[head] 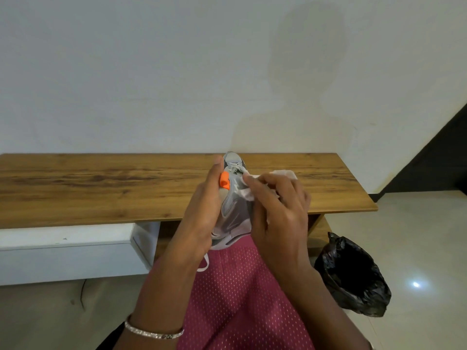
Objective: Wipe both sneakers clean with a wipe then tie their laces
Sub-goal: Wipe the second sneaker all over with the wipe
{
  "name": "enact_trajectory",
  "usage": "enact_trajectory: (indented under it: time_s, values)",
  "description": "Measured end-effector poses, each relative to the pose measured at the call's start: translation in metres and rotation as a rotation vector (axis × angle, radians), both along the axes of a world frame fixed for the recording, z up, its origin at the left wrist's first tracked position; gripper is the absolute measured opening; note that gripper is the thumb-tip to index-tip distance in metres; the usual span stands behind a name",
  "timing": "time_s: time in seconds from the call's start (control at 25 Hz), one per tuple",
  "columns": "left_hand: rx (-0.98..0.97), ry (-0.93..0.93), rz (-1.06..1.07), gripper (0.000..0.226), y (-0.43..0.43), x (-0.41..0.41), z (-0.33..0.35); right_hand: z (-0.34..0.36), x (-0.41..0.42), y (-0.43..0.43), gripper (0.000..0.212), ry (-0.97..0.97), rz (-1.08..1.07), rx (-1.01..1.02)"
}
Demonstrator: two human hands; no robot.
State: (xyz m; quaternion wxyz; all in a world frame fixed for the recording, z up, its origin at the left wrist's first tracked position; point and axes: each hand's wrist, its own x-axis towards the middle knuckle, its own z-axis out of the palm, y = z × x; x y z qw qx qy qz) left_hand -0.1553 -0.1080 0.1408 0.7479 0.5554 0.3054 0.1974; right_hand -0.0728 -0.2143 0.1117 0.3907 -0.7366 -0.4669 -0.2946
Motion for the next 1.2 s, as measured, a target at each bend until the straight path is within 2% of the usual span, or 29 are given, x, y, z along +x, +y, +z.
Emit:
enact_trajectory:
  time_s: [0.12,0.24,0.36,0.48,0.6,0.68,0.76,0.88,1.04,1.2]
  values:
    - [0.183,0.065,0.068,0.086,0.003,0.002,-0.010,0.017,0.007,0.006,0.037,0.108,-0.031,-0.116]
    - [0.218,0.043,0.079,0.069,0.007,0.000,-0.012,0.015,0.010,0.006,0.037,0.105,-0.033,-0.117]
    - [0.201,-0.039,0.072,0.061,0.011,-0.004,-0.012,-0.010,-0.005,-0.003,0.032,0.007,-0.048,-0.013]
    - [0.302,-0.063,0.062,0.052,0.010,-0.006,-0.014,-0.034,-0.017,-0.014,0.033,-0.046,-0.051,0.037]
    - [0.462,0.017,0.018,0.040,0.007,-0.005,-0.016,-0.022,-0.008,-0.013,0.041,0.027,-0.055,0.048]
    - [0.581,0.035,-0.062,0.047,0.005,-0.005,-0.016,-0.003,0.001,-0.009,0.039,0.078,-0.070,-0.009]
    - [0.691,0.058,-0.131,0.054,0.004,-0.006,-0.017,0.010,0.015,-0.004,0.026,0.141,-0.050,-0.164]
    - [0.776,0.068,-0.152,0.047,0.005,-0.009,-0.019,0.018,0.039,0.001,0.029,0.258,0.028,-0.335]
    - [0.804,-0.008,-0.051,0.045,0.013,-0.012,-0.022,0.004,0.017,-0.011,0.027,0.164,0.010,-0.208]
    - [0.874,-0.075,-0.081,0.047,0.010,-0.014,-0.027,-0.013,-0.002,-0.027,0.029,0.123,-0.003,-0.107]
